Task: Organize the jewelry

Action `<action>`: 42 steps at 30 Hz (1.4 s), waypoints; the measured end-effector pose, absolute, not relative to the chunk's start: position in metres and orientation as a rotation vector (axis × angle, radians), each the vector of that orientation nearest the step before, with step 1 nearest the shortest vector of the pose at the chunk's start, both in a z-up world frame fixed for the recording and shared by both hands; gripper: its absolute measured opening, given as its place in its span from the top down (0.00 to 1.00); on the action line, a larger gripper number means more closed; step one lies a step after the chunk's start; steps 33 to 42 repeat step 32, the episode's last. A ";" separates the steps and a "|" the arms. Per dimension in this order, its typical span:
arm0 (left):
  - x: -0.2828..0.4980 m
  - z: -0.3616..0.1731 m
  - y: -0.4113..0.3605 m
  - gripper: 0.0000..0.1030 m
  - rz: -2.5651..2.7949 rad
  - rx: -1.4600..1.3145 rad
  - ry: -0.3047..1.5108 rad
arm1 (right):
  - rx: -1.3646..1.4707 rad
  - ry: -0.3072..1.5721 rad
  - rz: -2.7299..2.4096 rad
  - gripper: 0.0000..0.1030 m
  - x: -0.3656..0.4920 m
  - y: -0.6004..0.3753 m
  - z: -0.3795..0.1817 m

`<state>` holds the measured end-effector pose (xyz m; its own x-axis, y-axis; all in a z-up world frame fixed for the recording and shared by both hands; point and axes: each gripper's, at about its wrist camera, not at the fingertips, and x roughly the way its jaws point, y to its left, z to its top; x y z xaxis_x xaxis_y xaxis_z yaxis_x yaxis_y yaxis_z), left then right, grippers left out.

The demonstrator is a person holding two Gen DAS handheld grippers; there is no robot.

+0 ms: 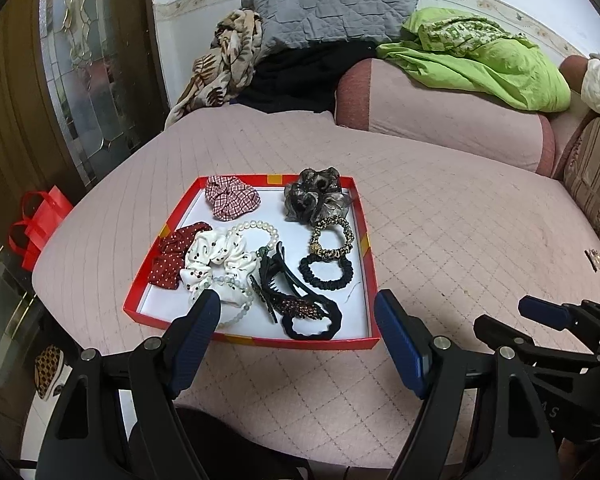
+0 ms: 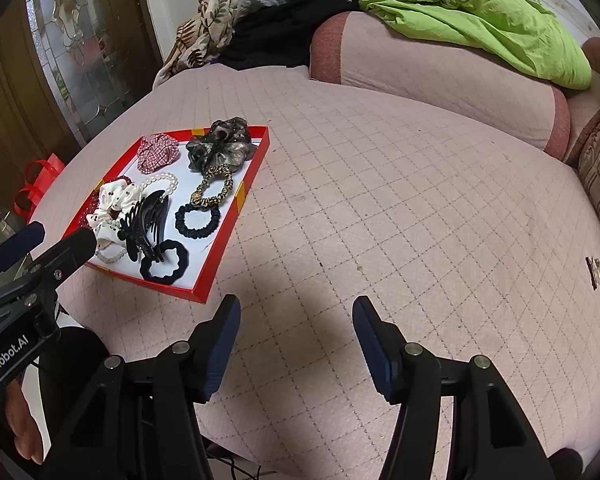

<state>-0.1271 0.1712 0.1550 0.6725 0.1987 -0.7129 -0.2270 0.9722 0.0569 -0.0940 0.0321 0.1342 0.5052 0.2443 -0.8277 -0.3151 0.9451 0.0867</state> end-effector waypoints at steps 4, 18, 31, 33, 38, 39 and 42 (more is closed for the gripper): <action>-0.128 0.153 0.173 0.24 0.249 -0.042 0.804 | -0.094 0.983 0.344 0.39 -0.097 0.037 0.134; -0.126 0.147 0.178 0.24 0.275 -0.060 0.835 | -0.124 0.984 0.348 0.38 -0.101 0.045 0.130; -0.125 0.148 0.175 0.24 0.284 -0.027 0.828 | -0.123 0.994 0.351 0.36 -0.099 0.046 0.128; -0.125 0.149 0.174 0.24 0.282 -0.028 0.828 | -0.120 0.994 0.353 0.36 -0.099 0.046 0.128; -0.125 0.149 0.174 0.24 0.282 -0.028 0.828 | -0.120 0.994 0.353 0.36 -0.099 0.046 0.128; -0.125 0.149 0.174 0.24 0.282 -0.028 0.828 | -0.120 0.994 0.353 0.36 -0.099 0.046 0.128; -0.125 0.149 0.174 0.24 0.282 -0.028 0.828 | -0.120 0.994 0.353 0.36 -0.099 0.046 0.128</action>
